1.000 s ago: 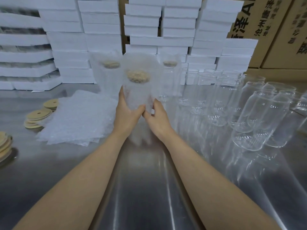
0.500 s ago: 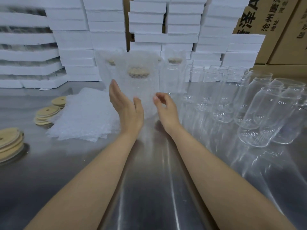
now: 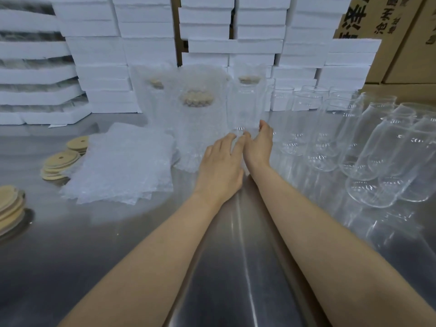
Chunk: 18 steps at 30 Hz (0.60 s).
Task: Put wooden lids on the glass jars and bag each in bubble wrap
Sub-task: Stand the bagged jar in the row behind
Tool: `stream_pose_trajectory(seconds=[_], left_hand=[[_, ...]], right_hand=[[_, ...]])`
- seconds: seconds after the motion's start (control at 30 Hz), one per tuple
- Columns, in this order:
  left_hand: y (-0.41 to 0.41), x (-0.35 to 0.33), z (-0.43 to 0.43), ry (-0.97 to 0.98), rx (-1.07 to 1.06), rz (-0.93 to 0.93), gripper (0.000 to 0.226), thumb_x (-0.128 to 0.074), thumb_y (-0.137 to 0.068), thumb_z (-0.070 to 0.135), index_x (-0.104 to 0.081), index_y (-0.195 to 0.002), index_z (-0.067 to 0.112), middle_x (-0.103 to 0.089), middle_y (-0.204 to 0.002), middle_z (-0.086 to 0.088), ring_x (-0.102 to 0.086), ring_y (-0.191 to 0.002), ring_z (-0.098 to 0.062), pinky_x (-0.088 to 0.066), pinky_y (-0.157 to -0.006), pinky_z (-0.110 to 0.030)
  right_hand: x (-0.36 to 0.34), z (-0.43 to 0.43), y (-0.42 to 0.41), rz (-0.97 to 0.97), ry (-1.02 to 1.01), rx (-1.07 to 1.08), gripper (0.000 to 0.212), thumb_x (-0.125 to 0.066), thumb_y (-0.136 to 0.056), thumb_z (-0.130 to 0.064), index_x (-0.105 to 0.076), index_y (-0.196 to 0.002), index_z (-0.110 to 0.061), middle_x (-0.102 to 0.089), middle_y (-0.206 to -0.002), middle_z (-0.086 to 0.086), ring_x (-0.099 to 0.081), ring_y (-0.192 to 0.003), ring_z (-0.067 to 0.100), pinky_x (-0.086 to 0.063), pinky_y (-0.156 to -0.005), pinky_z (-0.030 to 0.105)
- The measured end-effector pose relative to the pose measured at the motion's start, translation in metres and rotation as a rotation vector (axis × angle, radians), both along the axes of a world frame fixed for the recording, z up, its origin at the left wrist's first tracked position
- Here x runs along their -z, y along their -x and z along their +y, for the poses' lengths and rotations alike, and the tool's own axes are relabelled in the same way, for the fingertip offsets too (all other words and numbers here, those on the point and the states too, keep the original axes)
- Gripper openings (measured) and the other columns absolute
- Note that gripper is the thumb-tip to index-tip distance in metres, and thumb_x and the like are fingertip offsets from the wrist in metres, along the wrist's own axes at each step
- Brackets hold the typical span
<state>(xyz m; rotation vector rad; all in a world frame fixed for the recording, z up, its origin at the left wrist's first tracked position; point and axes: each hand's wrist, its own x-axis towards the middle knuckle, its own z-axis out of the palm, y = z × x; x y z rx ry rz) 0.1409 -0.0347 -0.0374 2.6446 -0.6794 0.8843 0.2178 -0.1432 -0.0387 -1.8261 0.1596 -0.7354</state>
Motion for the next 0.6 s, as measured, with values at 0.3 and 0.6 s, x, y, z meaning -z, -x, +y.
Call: stream_pose_trajectory(seconds=[0.3, 0.6], left_hand=[[-0.016, 0.005, -0.003, 0.156, 0.007, 0.030, 0.045, -0.045, -0.088, 0.015, -0.048, -0.132, 0.014, -0.059, -0.117, -0.004, -0.059, -0.095, -0.025, -0.047, -0.066, -0.038], [-0.023, 0.003, 0.003, 0.217, -0.049, 0.056, 0.019, -0.045, -0.087, 0.017, -0.063, -0.093, 0.013, -0.066, -0.083, -0.004, -0.060, -0.074, -0.025, -0.036, -0.058, -0.032]], right_hand=[[-0.003, 0.004, -0.057, 0.007, 0.275, 0.005, 0.075, -0.053, -0.098, -0.013, -0.004, -0.152, 0.006, -0.007, -0.160, 0.022, -0.007, -0.150, 0.030, -0.007, -0.118, 0.027], [-0.006, 0.016, -0.060, 0.029, 0.456, 0.146, 0.103, -0.063, -0.090, -0.014, 0.019, -0.152, -0.014, -0.023, -0.152, 0.015, -0.043, -0.118, 0.034, -0.043, -0.078, 0.032]])
